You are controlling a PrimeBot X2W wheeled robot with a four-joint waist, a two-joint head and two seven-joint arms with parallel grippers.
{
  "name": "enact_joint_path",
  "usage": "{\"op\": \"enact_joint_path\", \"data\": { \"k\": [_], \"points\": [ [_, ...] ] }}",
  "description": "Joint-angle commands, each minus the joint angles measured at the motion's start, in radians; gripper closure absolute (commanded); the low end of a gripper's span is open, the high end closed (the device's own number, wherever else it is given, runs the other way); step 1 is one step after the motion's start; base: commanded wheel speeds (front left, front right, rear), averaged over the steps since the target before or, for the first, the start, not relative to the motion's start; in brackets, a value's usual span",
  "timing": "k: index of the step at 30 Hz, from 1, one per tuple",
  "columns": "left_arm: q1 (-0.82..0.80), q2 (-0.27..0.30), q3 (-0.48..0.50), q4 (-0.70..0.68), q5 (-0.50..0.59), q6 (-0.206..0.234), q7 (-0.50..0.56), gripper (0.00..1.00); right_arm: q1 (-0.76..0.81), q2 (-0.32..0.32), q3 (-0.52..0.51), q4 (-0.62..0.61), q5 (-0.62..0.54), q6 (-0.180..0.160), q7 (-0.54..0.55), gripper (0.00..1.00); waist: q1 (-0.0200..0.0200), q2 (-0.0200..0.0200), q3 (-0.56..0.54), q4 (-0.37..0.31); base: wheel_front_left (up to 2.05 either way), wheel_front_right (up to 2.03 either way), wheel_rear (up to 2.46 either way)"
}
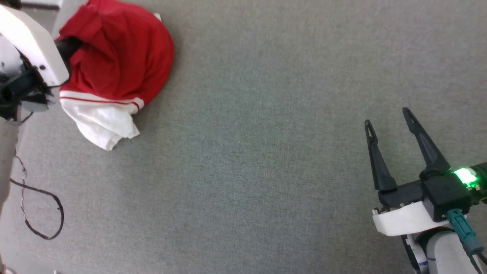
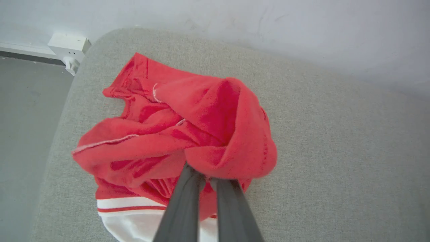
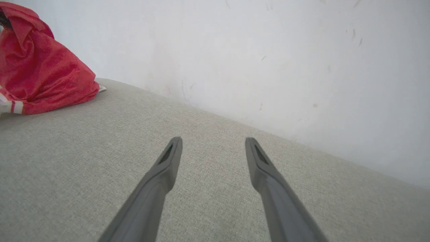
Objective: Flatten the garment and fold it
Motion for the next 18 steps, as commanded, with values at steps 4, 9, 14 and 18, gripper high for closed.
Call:
{"op": "enact_joint_path", "data": {
  "k": [4,9,14,18],
  "points": [
    [-0.029,0.026,0.008,-0.072,0.010,-0.003,-0.006,1.00,0.010,0.012,0.002,0.045,0.029,-0.001,-0.031,0.00,0.0001,0.0000,-0.128,-0.019,0.00,0.00,0.00],
    [-0.065,0.032,0.012,-0.152,0.038,-0.002,-0.057,1.00,0.024,0.017,0.006,0.082,0.054,-0.001,-0.053,0.00,0.0001,0.0000,-0.198,-0.036,0.00,0.00,0.00],
    [-0.123,0.010,0.008,-0.207,0.083,-0.001,-0.135,1.00,0.036,0.018,-0.002,0.103,0.102,-0.001,-0.067,0.00,0.0001,0.0000,-0.250,-0.059,0.00,0.00,0.00],
    [-0.167,-0.033,0.001,-0.235,0.097,0.004,-0.175,1.00,0.051,0.018,-0.015,0.116,0.126,-0.001,-0.074,0.00,0.0001,0.0000,-0.289,-0.081,0.00,0.00,0.00]
  ]
}}
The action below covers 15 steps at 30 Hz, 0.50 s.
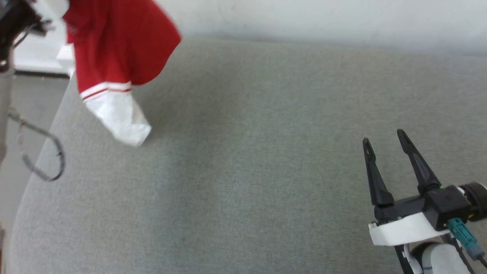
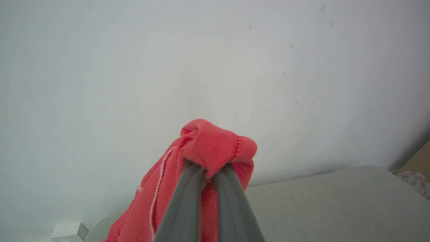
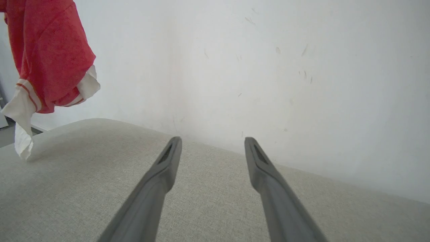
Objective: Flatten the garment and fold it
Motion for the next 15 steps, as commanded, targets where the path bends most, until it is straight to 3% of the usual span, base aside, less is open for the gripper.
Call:
{"op": "enact_joint_path", "data": {
  "k": [1,15],
  "points": [
    [-0.033,-0.029,-0.007,-0.017,0.019,0.006,-0.022,1.00,0.019,0.002,-0.007,0.007,0.015,-0.001,-0.009,0.00,0.0002,0.0000,-0.058,-0.041,0.00,0.00,0.00],
    [-0.085,-0.187,-0.091,-0.118,-0.006,0.019,0.012,1.00,0.036,0.003,-0.043,-0.010,0.053,-0.001,-0.013,0.00,0.0002,0.0000,-0.107,-0.136,0.00,0.00,0.00]
  ]
}}
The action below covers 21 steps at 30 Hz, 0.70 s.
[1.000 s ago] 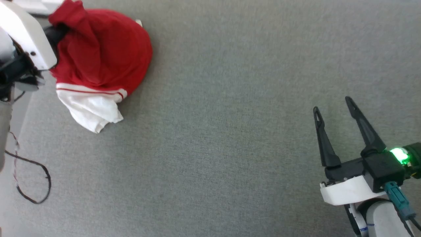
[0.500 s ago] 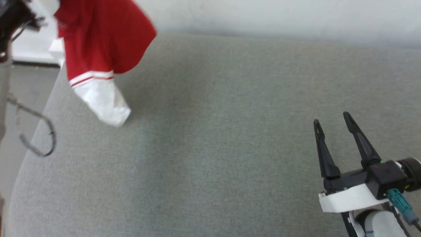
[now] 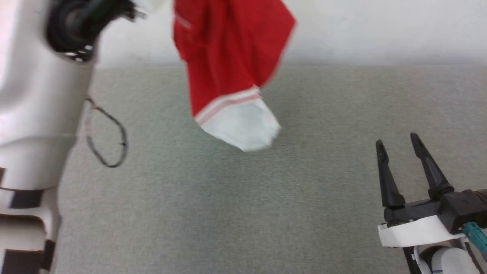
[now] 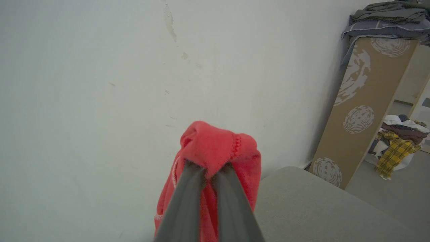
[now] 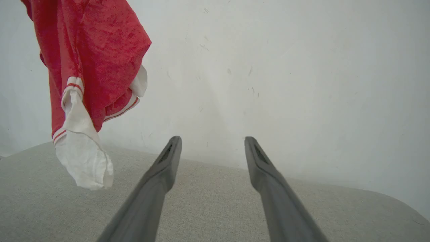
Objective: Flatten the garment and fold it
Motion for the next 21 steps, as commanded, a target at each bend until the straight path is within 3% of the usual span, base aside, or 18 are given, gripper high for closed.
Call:
{"op": "enact_joint_path", "data": {
  "k": [1,8,14,21],
  "points": [
    [-0.006,-0.014,-0.012,-0.013,-0.003,0.000,0.000,1.00,0.006,0.003,-0.006,-0.007,0.006,-0.001,-0.004,0.00,0.0001,0.0000,-0.009,-0.034,0.00,0.00,0.00],
    [0.081,-0.090,-0.064,-0.061,0.025,0.035,-0.064,1.00,0.010,0.003,-0.037,-0.023,0.007,-0.001,-0.005,0.00,0.0001,0.0000,0.005,-0.092,0.00,0.00,0.00],
    [0.226,-0.169,-0.106,-0.090,0.046,0.052,-0.192,1.00,0.011,0.003,-0.056,-0.033,0.012,-0.001,-0.005,0.00,0.0001,0.0000,0.027,-0.132,0.00,0.00,0.00],
    [0.450,-0.227,-0.230,0.006,0.098,0.098,-0.255,1.00,0.013,0.003,-0.056,-0.037,0.021,-0.001,-0.005,0.00,0.0001,0.0000,0.047,-0.156,0.00,0.00,0.00]
  ]
}}
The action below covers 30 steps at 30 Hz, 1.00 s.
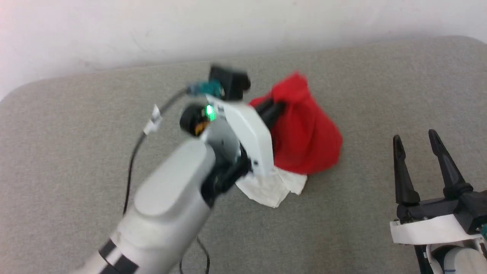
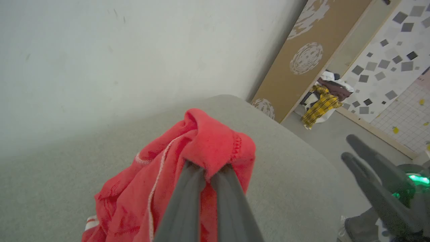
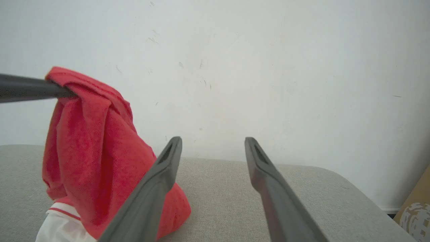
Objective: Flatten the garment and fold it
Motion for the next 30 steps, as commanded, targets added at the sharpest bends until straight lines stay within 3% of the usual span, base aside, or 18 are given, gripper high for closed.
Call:
{"op": "enact_joint_path", "data": {
  "k": [1,5,11,13,14,15,23,26,30],
  "points": [
    [0.038,-0.006,-0.023,0.041,0.016,0.013,-0.003,1.00,0.005,0.003,0.001,-0.002,0.008,-0.001,-0.005,0.00,-0.0001,0.0000,0.011,-0.012,0.00,0.00,0.00],
    [0.097,-0.023,-0.095,0.195,0.060,0.038,0.007,1.00,-0.006,0.003,0.010,0.001,0.017,-0.001,-0.005,0.00,-0.0001,0.0000,0.021,-0.024,0.00,0.00,0.00],
    [0.115,-0.050,-0.142,0.366,0.070,0.022,0.020,1.00,-0.016,0.003,0.017,0.010,0.026,-0.001,-0.005,0.00,-0.0001,0.0000,0.034,-0.032,0.00,0.00,0.00],
    [0.104,-0.060,-0.143,0.382,0.068,0.008,0.001,0.74,-0.013,0.003,0.010,0.013,0.027,-0.001,-0.005,0.00,-0.0001,0.0000,0.033,-0.023,0.00,0.00,0.00],
    [0.097,-0.065,-0.135,0.386,0.064,0.007,-0.016,0.24,-0.011,0.003,0.006,0.015,0.026,-0.001,-0.005,0.00,-0.0001,0.0000,0.030,-0.018,0.00,0.00,0.00],
    [0.090,-0.067,-0.133,0.388,0.065,0.003,-0.031,0.00,-0.009,0.003,0.004,0.018,0.026,-0.001,-0.005,0.00,-0.0001,0.0000,0.026,-0.014,0.00,0.00,0.00],
    [0.089,-0.036,-0.091,0.302,0.055,-0.008,-0.129,0.00,0.005,0.003,0.002,0.028,0.029,-0.001,-0.005,0.00,-0.0001,0.0000,-0.026,0.025,0.00,0.00,0.00],
    [0.120,0.006,-0.061,0.217,0.052,0.014,-0.170,0.00,0.016,0.003,0.002,0.031,0.028,-0.001,-0.005,0.00,-0.0001,0.0000,-0.043,0.038,0.00,0.00,0.00],
    [0.195,0.077,0.001,0.069,0.056,0.077,-0.258,0.00,0.032,0.003,-0.001,0.034,0.029,-0.001,-0.005,0.00,-0.0001,0.0000,-0.061,0.053,0.00,0.00,0.00]
  ]
}}
